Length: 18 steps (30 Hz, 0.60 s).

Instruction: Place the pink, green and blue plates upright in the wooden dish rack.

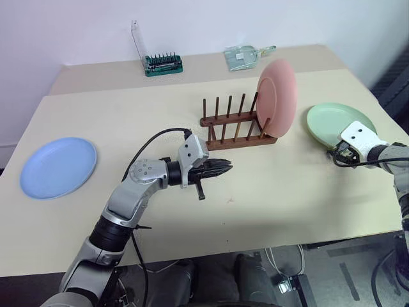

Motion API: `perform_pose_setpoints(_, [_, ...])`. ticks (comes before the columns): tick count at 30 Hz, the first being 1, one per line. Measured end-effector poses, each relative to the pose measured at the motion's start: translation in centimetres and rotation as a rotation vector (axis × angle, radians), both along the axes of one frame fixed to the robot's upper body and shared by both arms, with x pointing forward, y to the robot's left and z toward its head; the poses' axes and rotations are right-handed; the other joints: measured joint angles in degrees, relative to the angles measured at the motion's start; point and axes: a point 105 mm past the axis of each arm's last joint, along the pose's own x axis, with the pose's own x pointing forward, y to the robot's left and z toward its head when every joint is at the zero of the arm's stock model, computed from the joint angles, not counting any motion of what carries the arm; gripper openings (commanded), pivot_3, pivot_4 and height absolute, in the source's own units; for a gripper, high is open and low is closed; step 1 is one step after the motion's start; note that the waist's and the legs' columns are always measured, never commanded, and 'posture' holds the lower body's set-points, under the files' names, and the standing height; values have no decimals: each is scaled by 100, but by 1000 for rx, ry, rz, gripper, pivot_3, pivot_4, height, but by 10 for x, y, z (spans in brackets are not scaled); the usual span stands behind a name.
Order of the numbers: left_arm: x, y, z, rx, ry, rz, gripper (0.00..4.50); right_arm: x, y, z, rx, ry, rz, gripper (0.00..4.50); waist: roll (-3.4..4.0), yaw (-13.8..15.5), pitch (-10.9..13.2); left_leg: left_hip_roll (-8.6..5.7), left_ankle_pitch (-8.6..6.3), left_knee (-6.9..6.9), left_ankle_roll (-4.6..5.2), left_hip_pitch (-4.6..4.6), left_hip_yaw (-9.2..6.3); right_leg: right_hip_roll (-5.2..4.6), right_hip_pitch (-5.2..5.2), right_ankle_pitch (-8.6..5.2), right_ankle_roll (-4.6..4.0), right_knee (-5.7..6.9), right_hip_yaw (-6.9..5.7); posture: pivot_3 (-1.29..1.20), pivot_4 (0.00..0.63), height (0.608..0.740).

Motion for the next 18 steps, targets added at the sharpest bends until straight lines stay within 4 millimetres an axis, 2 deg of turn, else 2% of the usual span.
perform_pose_setpoints(3, [0,2,-2,3,6,10,348,-1,-2,-5,-27,0,1,160,0,6,0,-2,0,0,0,0,-2,0,1,0,0,-1,0,0,150,740])
perform_pose_setpoints(4, [-1,2,-3,4,7,12,348,0,0,-4,-33,-15,8,34,1,-1,0,-2,0,0,0,0,-2,0,0,0,0,0,0,0,150,740])
perform_pose_setpoints(8, [-3,2,-1,3,-2,13,348,1,0,0,-86,-74,15,34,1,-9,1,-1,0,-1,0,-1,-4,2,-2,0,0,0,0,0,150,740])
perform_pose_setpoints(10, [-3,4,-2,11,-1,17,348,4,8,12,-118,-134,53,34,7,-11,3,-1,0,-2,-1,-2,-2,1,-6,0,0,2,1,0,150,740])
perform_pose_setpoints(11, [-3,5,-2,14,2,20,348,5,12,24,-133,-183,72,34,13,-14,6,-1,0,-2,0,-6,-1,1,-11,0,0,3,2,0,150,740])
perform_pose_setpoints(13, [-4,7,-4,18,8,30,348,7,24,62,-130,-309,103,34,25,-21,6,0,0,-5,-1,-10,4,1,-22,0,0,5,9,0,150,740])
perform_pose_setpoints(16, [-3,13,-6,8,31,55,348,-2,64,146,44,-561,203,34,27,-15,5,7,1,-11,-2,-9,1,7,-22,0,0,4,7,0,150,740])
perform_pose_setpoints(18, [-2,17,-9,3,38,79,348,-17,88,183,152,-641,284,34,22,8,5,7,0,-9,-1,-9,-3,8,-15,0,0,1,5,0,150,740])
